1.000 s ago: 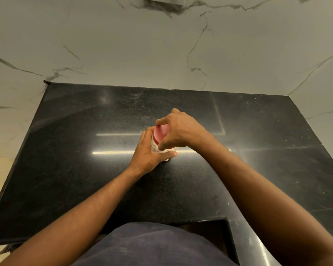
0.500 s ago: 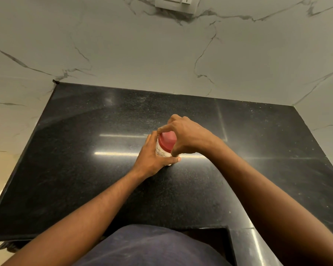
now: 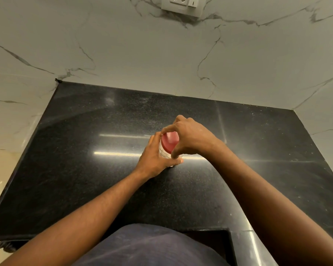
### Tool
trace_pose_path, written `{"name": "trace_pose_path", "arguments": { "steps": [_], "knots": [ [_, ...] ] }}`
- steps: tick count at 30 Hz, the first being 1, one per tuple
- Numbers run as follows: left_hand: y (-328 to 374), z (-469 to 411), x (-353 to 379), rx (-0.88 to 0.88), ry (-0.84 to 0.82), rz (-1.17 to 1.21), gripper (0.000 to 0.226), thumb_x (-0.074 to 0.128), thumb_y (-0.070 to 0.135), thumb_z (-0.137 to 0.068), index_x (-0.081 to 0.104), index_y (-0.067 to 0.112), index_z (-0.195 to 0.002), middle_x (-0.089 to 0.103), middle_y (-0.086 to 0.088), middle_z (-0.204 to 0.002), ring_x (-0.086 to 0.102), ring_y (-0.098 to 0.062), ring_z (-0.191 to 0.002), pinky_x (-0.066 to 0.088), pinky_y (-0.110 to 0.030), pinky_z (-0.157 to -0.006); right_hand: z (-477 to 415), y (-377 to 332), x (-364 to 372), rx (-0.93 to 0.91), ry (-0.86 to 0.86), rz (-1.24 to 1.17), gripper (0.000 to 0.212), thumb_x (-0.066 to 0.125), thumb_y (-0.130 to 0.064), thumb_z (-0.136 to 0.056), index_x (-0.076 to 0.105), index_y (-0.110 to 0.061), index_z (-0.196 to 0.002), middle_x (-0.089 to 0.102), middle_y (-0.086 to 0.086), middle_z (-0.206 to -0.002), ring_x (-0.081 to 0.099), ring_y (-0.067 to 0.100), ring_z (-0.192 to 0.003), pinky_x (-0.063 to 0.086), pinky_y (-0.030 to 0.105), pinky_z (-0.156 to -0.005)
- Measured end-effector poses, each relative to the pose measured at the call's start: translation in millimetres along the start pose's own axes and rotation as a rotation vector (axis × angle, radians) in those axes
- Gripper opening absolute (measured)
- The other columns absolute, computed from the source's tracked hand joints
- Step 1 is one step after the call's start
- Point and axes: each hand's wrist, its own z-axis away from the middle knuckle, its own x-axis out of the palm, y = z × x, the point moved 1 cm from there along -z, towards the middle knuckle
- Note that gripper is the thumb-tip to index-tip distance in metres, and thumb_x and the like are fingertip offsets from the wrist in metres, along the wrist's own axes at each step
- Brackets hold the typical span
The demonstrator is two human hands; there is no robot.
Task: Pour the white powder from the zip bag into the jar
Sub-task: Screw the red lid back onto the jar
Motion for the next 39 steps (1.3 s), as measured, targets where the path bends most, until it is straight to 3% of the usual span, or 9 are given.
{"name": "trace_pose_path", "arguments": {
  "steps": [7,13,17,20,24,29,34,37,39],
  "knots": [
    [0.6,1.0,-0.6,0.011,-0.013,0.017,0.098,0.095,0.051,-0.06,0.039,0.039,-0.139,0.052,0.009,-0.137,0.056,-0.016,-0.124,0.055,-0.041,-0.1,-8.1,-6.1,-4.6,0.139,0.089,0.063,0.076,0.073,-0.078,-0.066,0.066,-0.02,-0.115,0.067,0.001,-0.099,0.065,0.022,-0.086,0.059,0.035,-0.074],
    [-0.4,1.3,-0.8,0.011,-0.021,0.027,0.103,0.092,0.061,-0.056,0.038,0.042,-0.141,0.052,0.011,-0.137,0.057,-0.016,-0.125,0.054,-0.046,-0.103,-9.9,-6.8,-1.3,0.333,0.123,0.142,0.074,0.037,-0.082,-0.09,0.061,-0.012,-0.082,0.052,0.003,-0.063,0.06,0.023,-0.065,0.051,0.032,-0.061],
    [-0.1,0.8,-3.7,0.01,-0.031,0.016,0.1,0.093,0.06,-0.055,0.039,0.042,-0.137,0.052,0.01,-0.136,0.058,-0.014,-0.123,0.054,-0.044,-0.102,-2.4,0.2,-5.0,0.149,0.115,0.139,0.055,0.038,-0.06,-0.103,0.066,-0.018,-0.125,0.069,0.009,-0.114,0.067,0.027,-0.1,0.055,0.037,-0.08],
    [1.0,0.7,-3.2,0.028,-0.018,-0.036,0.107,0.095,0.055,-0.057,0.033,0.04,-0.142,0.048,0.01,-0.145,0.051,-0.012,-0.13,0.049,-0.038,-0.104,12.1,-4.3,-8.3,-0.196,-0.109,-0.026,0.065,0.072,-0.033,-0.088,0.048,-0.036,-0.148,0.043,0.0,-0.157,0.05,0.024,-0.134,0.05,0.04,-0.102],
    [2.2,-0.6,-3.0,0.02,-0.021,-0.045,0.104,0.095,0.059,-0.055,0.036,0.042,-0.139,0.05,0.01,-0.141,0.054,-0.015,-0.127,0.052,-0.039,-0.101,7.5,-9.1,-1.0,-0.137,0.023,0.118,0.052,0.075,-0.041,-0.082,0.065,-0.031,-0.132,0.066,0.0,-0.123,0.064,0.019,-0.101,0.054,0.028,-0.073],
    [0.6,-0.8,-6.3,0.028,-0.042,-0.021,0.099,0.092,0.066,-0.052,0.039,0.045,-0.133,0.054,0.012,-0.132,0.059,-0.014,-0.12,0.056,-0.045,-0.1,-13.5,-3.9,2.7,0.327,0.117,0.198,0.067,0.029,-0.066,-0.101,0.06,-0.011,-0.077,0.051,0.004,-0.063,0.051,0.019,-0.055,0.04,0.03,-0.055],
    [-0.1,-1.5,-8.2,0.025,-0.045,-0.023,0.1,0.091,0.069,-0.049,0.037,0.047,-0.131,0.052,0.013,-0.131,0.06,-0.014,-0.117,0.057,-0.045,-0.098,-3.8,6.0,-6.0,0.225,0.118,0.165,0.027,0.045,-0.034,-0.104,0.064,-0.016,-0.11,0.07,0.008,-0.116,0.064,0.026,-0.093,0.053,0.036,-0.076],
    [2.0,-0.1,-7.1,0.037,-0.041,-0.034,0.105,0.094,0.062,-0.053,0.034,0.047,-0.138,0.048,0.014,-0.138,0.053,-0.01,-0.125,0.049,-0.033,-0.096,9.4,0.2,-10.2,-0.094,-0.096,-0.097,0.061,0.069,-0.024,-0.089,0.05,-0.034,-0.146,0.043,-0.001,-0.159,0.046,0.023,-0.14,0.047,0.042,-0.107],
    [2.8,-0.7,-5.8,0.031,-0.027,-0.047,0.105,0.096,0.058,-0.055,0.034,0.045,-0.139,0.049,0.012,-0.14,0.05,-0.009,-0.123,0.046,-0.029,-0.091,14.5,-6.0,-8.5,-0.157,-0.157,-0.054,0.07,0.077,-0.021,-0.081,0.053,-0.036,-0.145,0.04,-0.001,-0.16,0.046,0.023,-0.14,0.047,0.04,-0.107]
  ]
}}
